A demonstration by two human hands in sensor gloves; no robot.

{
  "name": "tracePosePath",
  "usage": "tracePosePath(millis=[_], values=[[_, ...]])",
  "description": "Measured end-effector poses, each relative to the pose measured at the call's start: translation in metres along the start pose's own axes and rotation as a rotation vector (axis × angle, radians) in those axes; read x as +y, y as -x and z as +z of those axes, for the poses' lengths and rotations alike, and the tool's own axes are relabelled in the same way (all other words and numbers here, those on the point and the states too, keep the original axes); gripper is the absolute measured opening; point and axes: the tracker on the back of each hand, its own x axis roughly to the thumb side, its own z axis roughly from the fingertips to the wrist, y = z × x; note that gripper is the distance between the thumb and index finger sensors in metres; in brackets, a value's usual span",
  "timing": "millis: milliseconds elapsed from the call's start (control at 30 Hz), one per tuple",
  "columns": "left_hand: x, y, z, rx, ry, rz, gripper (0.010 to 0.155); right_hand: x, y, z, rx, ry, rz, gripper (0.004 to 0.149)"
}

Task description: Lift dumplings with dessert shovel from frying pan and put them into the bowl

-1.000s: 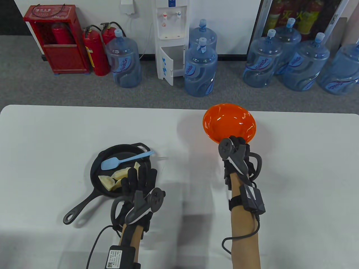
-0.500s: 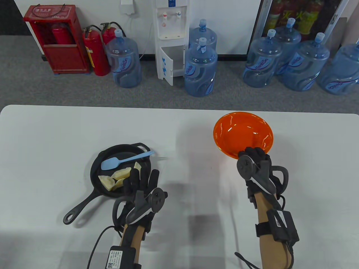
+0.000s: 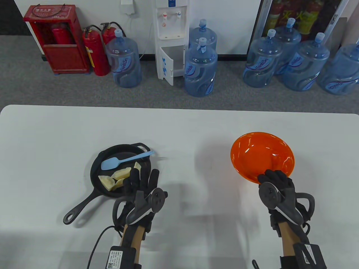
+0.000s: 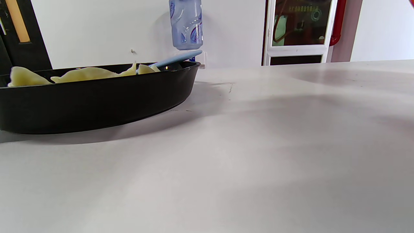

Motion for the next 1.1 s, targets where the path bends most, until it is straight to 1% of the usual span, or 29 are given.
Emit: tracePosePath(millis=[167, 367, 767, 867, 1000, 1100], values=[[0.0, 0.0, 0.0, 0.003, 0.001, -0.005, 0.078, 0.011, 0.004, 0.014, -0.012, -0.022, 0.0, 0.044], [0.0, 0.0, 0.0, 0.003, 0.002, -0.007, 0.079, 0.025, 0.006, 0.022, -0.019, -0.055, -0.003, 0.044], [0.0, 0.0, 0.0, 0.002, 0.004, -0.013, 0.078, 0.045, 0.007, 0.022, -0.007, -0.115, -0.044, 0.043], [0.0, 0.0, 0.0, 0.002, 0.005, -0.013, 0.078, 0.047, 0.006, 0.022, -0.007, -0.116, -0.039, 0.043], [0.0, -0.001, 0.0, 0.0, 0.004, -0.014, 0.078, 0.047, 0.004, 0.02, -0.006, -0.201, -0.015, 0.043], [0.0, 0.0, 0.0, -0.001, 0.009, -0.01, 0.078, 0.048, 0.001, 0.021, -0.019, -0.213, 0.005, 0.043]])
